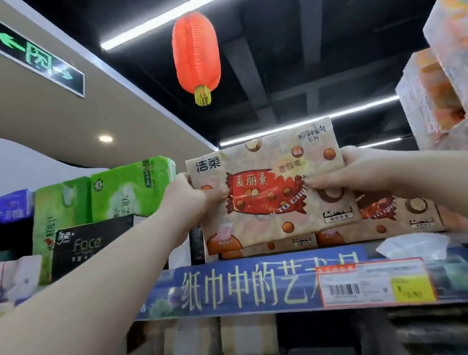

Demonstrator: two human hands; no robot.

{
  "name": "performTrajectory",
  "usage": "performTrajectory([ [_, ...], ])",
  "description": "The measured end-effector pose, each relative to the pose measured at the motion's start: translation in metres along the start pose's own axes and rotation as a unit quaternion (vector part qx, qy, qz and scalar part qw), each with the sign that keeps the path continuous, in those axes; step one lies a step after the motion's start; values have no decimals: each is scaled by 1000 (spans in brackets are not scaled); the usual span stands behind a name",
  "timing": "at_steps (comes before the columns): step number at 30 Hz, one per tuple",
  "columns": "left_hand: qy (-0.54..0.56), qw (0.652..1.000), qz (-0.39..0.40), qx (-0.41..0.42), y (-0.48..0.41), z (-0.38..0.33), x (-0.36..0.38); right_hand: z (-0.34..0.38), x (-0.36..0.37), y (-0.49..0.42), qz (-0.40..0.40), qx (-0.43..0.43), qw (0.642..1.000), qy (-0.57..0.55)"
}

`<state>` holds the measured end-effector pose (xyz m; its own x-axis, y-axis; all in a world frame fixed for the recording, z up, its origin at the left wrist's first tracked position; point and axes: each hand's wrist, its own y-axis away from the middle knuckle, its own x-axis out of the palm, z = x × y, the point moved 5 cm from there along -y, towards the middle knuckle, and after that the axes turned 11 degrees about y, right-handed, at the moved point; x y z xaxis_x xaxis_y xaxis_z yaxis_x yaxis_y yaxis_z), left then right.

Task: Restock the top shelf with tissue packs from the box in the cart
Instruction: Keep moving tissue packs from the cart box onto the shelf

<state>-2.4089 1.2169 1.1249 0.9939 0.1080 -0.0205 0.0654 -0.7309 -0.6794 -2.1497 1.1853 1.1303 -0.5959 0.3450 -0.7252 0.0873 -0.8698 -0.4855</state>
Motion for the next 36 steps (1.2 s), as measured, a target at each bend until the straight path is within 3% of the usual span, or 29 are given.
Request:
performTrajectory([
  [9,-148,987,59,27,-45,36,-3,-5,28,-27,51,106,991,68],
  [14,-224,969,90,58,-56,36,1,15,13,-38,-41,62,991,111],
  [20,-334,926,63,163,-63,4,-14,37,15,-53,-51,-10,945,323],
  [23,-397,895,21,201,-69,-14,-40,43,17,-62,-45,-28,932,360],
  [30,-496,866,5,58,-85,12,-104,45,33,-80,-68,-28,902,425],
  [34,-401,916,18,4,-85,32,-115,44,45,-93,-82,-27,895,438],
  [36,-388,921,30,-2,-86,35,-114,41,48,-99,-83,-23,894,440],
])
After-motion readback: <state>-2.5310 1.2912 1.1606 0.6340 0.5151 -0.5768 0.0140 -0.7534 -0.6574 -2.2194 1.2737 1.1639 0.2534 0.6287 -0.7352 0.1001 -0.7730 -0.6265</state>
